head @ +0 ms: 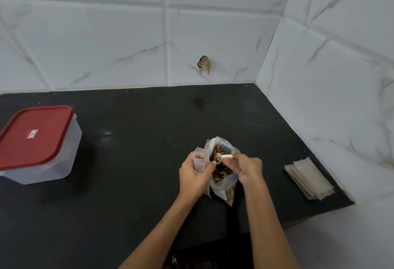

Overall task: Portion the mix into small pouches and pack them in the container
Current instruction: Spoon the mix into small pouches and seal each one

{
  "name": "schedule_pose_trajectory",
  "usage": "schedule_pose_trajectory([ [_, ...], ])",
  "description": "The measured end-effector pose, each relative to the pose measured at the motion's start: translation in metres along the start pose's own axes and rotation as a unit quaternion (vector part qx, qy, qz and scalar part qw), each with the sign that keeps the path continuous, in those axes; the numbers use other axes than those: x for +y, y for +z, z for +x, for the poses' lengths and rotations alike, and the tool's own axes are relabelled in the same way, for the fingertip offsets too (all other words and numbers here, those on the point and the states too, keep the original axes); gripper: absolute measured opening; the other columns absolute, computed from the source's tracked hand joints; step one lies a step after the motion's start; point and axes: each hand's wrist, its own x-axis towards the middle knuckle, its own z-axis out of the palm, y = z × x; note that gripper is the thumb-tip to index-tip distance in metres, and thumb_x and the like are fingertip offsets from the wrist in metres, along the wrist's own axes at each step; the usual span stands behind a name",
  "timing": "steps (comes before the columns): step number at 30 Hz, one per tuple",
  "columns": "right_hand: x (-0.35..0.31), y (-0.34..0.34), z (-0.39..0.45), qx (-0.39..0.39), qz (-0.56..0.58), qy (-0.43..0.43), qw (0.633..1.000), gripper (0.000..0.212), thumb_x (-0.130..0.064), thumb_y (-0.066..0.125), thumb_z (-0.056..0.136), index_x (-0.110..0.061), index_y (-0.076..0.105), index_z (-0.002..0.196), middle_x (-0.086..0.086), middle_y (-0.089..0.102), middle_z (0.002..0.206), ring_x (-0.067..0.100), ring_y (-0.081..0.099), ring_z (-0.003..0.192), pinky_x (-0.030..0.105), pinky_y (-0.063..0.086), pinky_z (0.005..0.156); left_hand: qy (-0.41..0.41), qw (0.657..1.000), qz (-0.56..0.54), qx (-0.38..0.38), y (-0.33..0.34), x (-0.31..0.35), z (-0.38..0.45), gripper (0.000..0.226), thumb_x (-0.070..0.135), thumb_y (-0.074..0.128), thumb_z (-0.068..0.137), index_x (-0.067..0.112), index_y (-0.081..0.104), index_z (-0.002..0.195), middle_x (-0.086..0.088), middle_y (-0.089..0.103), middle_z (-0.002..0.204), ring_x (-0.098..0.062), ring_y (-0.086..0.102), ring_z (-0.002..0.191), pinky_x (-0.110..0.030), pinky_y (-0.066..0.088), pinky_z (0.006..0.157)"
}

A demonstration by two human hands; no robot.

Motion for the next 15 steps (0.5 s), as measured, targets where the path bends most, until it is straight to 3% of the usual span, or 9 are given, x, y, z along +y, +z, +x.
schedule_pose_trajectory([
  [4,-0.005,-0.009,-0.004,-0.021,0.046,0.036,0.998,0.029,0.005,0.061,0.088,0.010,0.054,0.116,0.027,0.065,0.082,0.027,0.068,0.069,0.029,0.059,0.049,-0.042,0.999,-0.014,0.007,-0.002,0.002,0.003,0.046,0.049,0.068,0.063,0.015,0.068,0.094,-0.001,0.072,0.090,-0.016,0.070,0.089,-0.047,0.058,0.080],
  [8,-0.005,-0.012,-0.004,-0.026,0.058,0.042,0.997,0.023,0.006,0.060,0.088,0.010,0.055,0.111,0.028,0.065,0.087,0.029,0.068,0.075,0.031,0.059,0.051,-0.066,0.997,-0.006,0.040,-0.007,0.005,0.004,0.051,0.049,0.066,0.060,0.016,0.070,0.098,-0.001,0.072,0.089,-0.015,0.070,0.087,-0.050,0.057,0.080],
  [13,-0.007,-0.018,-0.007,-0.024,0.073,0.035,0.996,0.011,0.005,0.060,0.089,0.009,0.057,0.098,0.026,0.065,0.087,0.028,0.069,0.076,0.032,0.060,0.056,-0.014,0.998,0.054,0.039,-0.009,0.009,0.003,0.021,0.026,0.075,0.074,0.016,0.064,0.089,0.001,0.068,0.084,-0.009,0.066,0.078,-0.035,0.058,0.071],
  [15,-0.009,-0.022,-0.011,-0.017,0.078,0.027,0.996,0.008,0.004,0.061,0.089,0.007,0.058,0.095,0.025,0.065,0.086,0.027,0.069,0.077,0.033,0.060,0.064,0.021,0.995,0.091,0.042,-0.010,0.012,0.001,0.022,0.024,0.075,0.073,0.018,0.061,0.089,0.003,0.065,0.084,-0.007,0.063,0.076,-0.026,0.055,0.067],
])
